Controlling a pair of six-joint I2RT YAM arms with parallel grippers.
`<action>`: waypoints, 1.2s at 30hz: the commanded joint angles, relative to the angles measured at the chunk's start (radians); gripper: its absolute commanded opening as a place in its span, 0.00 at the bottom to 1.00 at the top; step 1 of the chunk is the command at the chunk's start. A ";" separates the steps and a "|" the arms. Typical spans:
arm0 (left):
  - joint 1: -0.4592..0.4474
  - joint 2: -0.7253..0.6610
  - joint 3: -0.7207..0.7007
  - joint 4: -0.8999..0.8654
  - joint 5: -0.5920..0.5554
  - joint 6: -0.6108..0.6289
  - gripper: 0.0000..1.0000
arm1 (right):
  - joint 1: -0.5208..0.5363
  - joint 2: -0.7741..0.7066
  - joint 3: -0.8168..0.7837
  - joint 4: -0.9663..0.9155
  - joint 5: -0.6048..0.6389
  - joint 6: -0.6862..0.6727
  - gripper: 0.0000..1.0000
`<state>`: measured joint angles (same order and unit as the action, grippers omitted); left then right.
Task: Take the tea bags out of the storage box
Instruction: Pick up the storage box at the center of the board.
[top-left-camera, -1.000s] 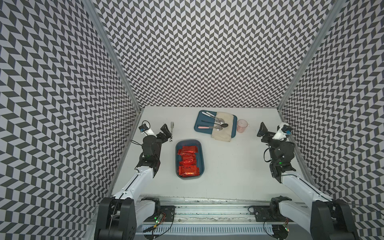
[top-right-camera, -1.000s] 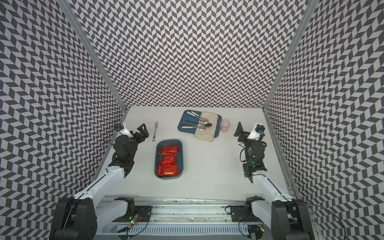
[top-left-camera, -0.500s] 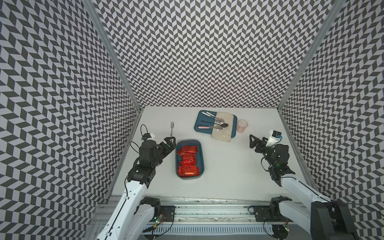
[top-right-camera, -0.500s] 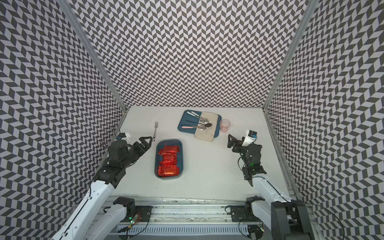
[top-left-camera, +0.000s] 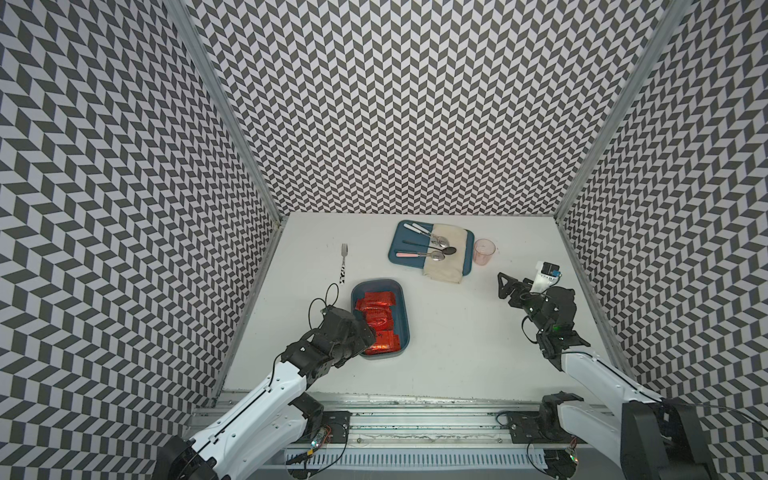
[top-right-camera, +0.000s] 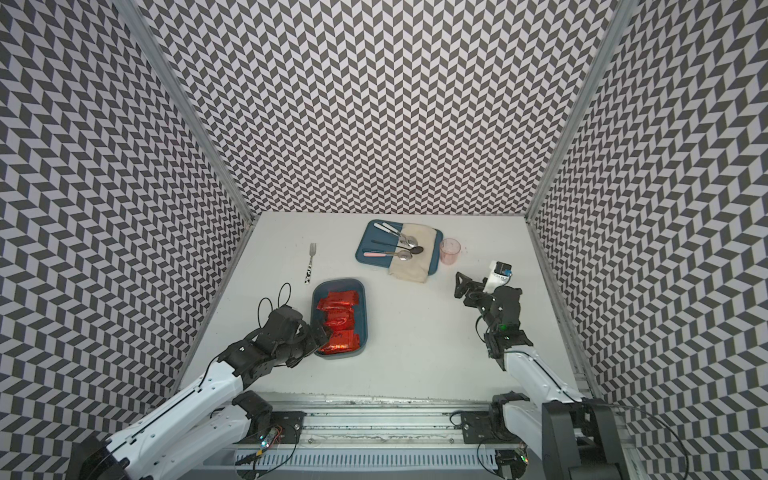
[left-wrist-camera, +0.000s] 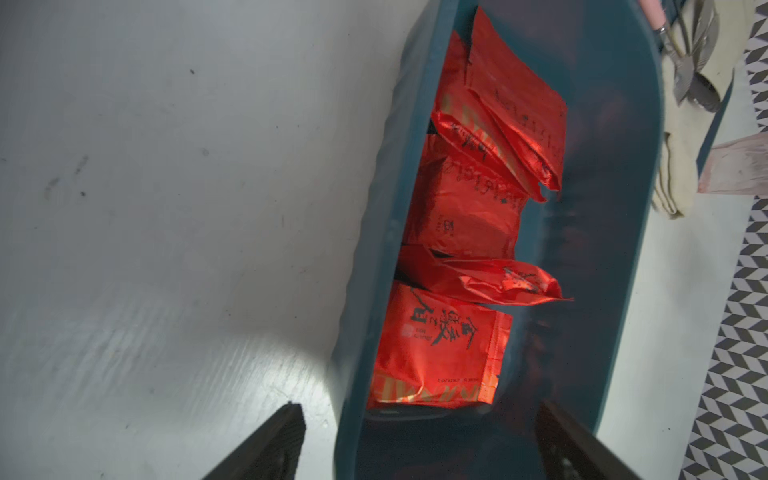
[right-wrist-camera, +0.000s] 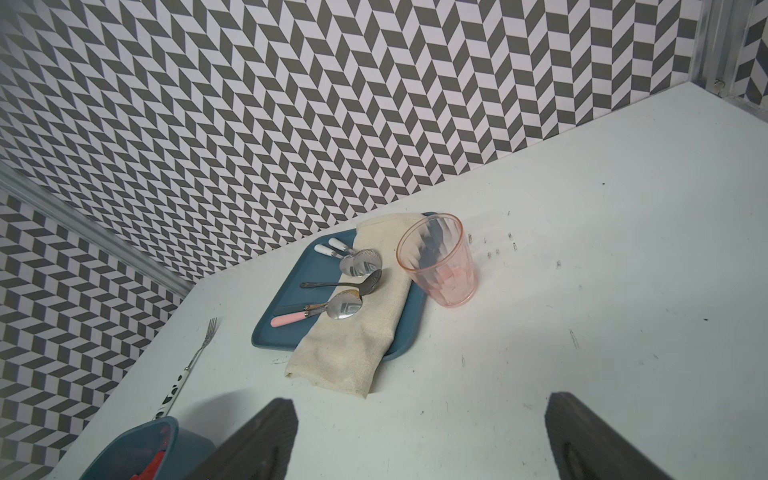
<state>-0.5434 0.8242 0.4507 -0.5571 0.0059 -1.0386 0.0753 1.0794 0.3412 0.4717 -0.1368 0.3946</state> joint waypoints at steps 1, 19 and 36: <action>-0.015 0.035 -0.029 0.039 -0.021 0.004 0.83 | 0.001 0.015 -0.001 0.020 0.014 0.011 0.97; -0.061 0.190 0.161 -0.071 -0.096 0.154 0.03 | 0.001 0.031 0.007 0.022 -0.024 0.019 0.96; -0.172 0.458 0.545 -0.265 0.011 0.612 0.00 | 0.312 0.190 0.452 -0.448 -0.431 -0.179 0.73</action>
<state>-0.6907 1.2793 0.9668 -0.7822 -0.0307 -0.5686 0.3538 1.2411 0.7429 0.1528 -0.5007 0.3023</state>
